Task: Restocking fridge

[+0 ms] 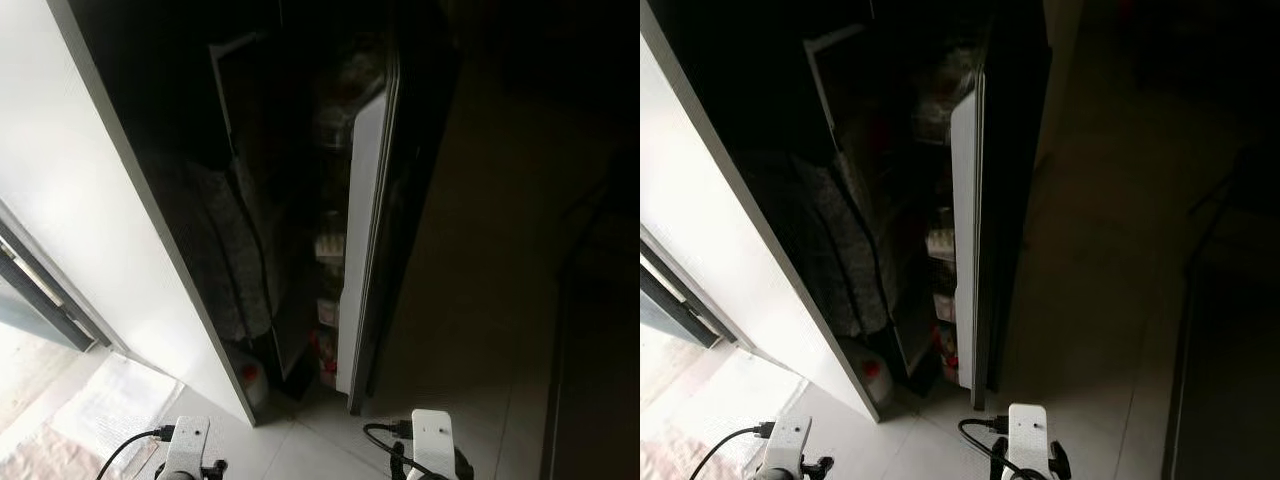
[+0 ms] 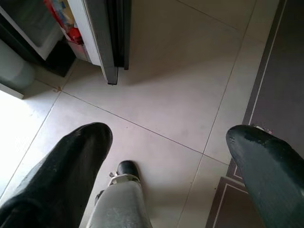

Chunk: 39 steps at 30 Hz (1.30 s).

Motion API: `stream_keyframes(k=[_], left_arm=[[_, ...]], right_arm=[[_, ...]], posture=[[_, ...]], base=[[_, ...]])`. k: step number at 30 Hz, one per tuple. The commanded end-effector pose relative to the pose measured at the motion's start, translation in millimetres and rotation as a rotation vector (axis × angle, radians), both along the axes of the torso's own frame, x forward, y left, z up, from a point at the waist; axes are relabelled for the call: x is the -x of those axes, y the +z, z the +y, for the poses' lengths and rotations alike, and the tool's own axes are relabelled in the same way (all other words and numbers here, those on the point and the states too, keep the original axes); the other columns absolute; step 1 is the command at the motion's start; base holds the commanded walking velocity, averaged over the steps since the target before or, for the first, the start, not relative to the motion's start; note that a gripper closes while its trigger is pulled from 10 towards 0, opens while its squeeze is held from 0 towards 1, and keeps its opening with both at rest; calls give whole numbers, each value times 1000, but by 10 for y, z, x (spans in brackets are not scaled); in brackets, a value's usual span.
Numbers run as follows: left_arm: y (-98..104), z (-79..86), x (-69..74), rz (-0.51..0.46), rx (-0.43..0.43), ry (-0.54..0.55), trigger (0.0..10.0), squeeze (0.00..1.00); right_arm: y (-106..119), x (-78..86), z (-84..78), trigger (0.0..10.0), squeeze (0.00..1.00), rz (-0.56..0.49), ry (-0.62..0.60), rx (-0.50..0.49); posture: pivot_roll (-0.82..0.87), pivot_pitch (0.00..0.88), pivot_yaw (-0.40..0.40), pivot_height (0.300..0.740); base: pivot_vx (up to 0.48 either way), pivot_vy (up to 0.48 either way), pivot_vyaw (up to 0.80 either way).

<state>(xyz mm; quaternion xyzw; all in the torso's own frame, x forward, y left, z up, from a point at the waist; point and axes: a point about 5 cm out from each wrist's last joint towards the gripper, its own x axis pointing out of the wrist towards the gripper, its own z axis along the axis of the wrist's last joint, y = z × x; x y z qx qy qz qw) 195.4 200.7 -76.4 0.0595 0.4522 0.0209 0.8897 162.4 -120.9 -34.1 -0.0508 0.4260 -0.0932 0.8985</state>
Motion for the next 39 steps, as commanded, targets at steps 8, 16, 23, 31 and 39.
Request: stream_keyframes(k=[8, 16, 23, 31, 39], left_arm=[[-38, 113, 111, 37, -36, 16, 10000, 0], [-47, 99, 122, 46, -45, 5, 10000, 0], [-56, 103, 141, 54, -48, 6, 10000, 0], [-56, 154, 163, 59, -61, 7, 10000, 0], [-45, 183, 152, 55, -68, 7, 10000, 0]], right_arm=[[21, 50, 338, 10000, 0, -6, 5, -110], [25, 60, 327, 10000, 0, -5, 2, -106], [55, 85, 299, 10000, 0, -40, -95, -45], [127, 176, 272, 10000, 0, -73, -338, 105], [-374, 432, -800, 10000, 0, -16, -526, 236]], posture=[[-196, 0, 50, 740], [-201, 0, 46, 740], [-213, 4, 48, 740], [-227, 9, 58, 740], [-239, 12, 63, 740]], base=[[328, 0, 0], [186, 0, 0], [0, 0, 0], [0, 0, 0], [0, 0, 0]])
